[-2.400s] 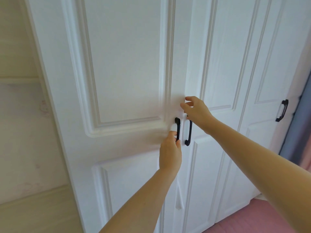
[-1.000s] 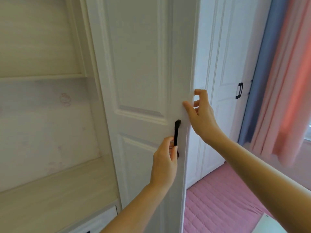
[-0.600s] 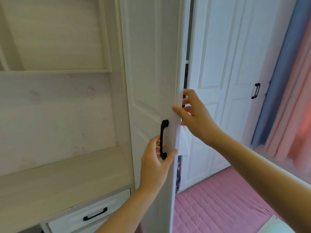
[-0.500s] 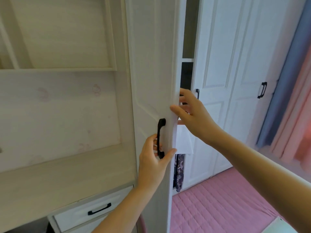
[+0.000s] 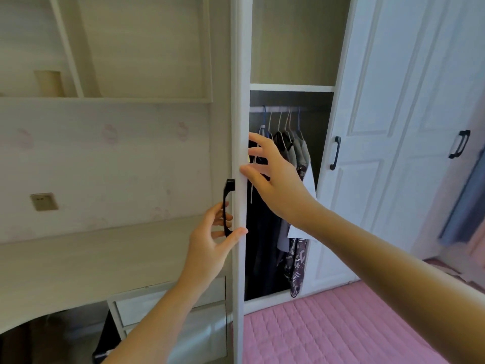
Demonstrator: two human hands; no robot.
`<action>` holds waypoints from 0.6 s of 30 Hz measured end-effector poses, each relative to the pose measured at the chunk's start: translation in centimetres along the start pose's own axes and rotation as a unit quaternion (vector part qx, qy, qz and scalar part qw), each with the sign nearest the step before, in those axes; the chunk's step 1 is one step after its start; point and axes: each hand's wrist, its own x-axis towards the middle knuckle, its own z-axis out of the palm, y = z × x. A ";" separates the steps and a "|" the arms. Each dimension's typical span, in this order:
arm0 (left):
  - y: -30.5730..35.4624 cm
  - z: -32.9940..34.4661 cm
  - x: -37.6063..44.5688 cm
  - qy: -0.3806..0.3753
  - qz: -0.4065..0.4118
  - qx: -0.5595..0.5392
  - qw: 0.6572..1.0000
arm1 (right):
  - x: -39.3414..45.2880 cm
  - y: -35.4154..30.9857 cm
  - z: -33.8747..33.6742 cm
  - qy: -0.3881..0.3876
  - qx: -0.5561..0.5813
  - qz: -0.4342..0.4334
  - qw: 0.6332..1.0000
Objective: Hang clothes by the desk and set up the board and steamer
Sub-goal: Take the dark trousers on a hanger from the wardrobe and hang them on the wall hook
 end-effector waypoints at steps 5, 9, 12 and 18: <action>0.3 0.0 -0.4 0.013 -0.007 0.002 1.000 | -0.1 0.0 0.6 0.011 0.016 -0.012 1.000; 0.7 0.5 -0.6 0.018 -0.008 0.018 1.000 | -0.4 0.1 0.0 0.006 0.029 0.000 1.000; 0.8 0.7 -0.7 0.025 -0.005 0.041 0.999 | -0.5 0.7 -0.3 -0.009 0.014 -0.003 1.000; 1.3 1.3 -1.5 0.115 0.033 0.127 0.985 | -1.5 3.7 -1.8 -0.030 -0.097 -0.030 0.994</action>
